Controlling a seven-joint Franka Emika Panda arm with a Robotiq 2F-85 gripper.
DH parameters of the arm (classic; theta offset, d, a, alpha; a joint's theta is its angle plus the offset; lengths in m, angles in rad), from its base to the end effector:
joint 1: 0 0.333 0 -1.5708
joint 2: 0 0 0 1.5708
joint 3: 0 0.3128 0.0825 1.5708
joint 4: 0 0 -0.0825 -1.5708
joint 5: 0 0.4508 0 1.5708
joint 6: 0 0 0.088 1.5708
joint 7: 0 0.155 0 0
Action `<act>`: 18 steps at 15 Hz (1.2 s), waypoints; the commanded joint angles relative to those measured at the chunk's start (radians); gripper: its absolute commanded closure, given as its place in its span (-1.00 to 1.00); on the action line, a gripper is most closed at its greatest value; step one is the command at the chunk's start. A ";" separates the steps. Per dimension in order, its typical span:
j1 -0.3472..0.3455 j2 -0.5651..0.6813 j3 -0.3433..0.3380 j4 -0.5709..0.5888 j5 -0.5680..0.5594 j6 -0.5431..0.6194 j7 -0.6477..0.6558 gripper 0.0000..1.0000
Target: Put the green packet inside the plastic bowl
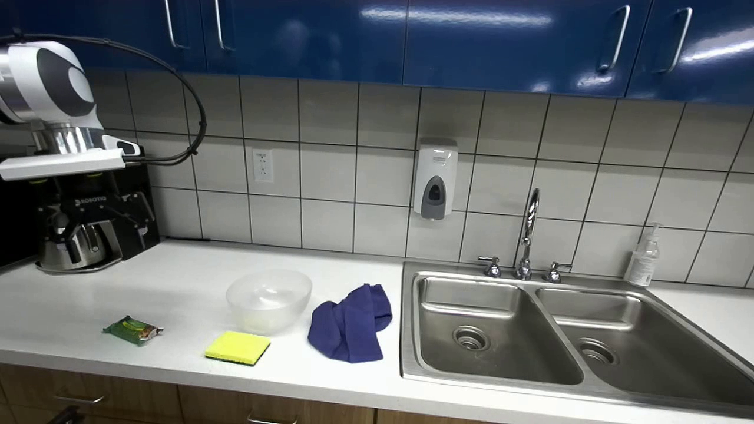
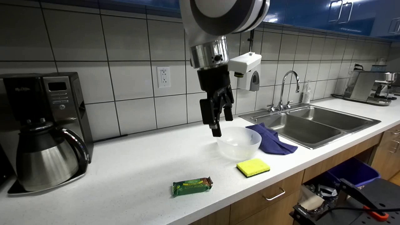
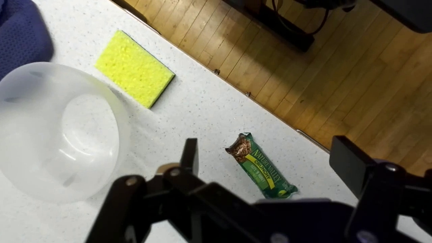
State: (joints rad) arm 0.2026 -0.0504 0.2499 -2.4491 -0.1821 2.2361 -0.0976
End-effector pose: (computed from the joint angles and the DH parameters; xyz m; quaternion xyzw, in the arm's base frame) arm 0.4510 0.2037 0.2063 0.9382 0.3283 -0.0679 0.0862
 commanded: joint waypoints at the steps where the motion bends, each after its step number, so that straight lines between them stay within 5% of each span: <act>1: 0.015 0.088 -0.003 0.039 -0.048 0.020 -0.024 -1.00; 18: 0.063 0.365 0.000 0.105 -0.185 0.087 -0.086 -1.00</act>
State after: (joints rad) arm 0.2482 0.2739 0.2494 -2.3765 -0.3433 2.3190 -0.1391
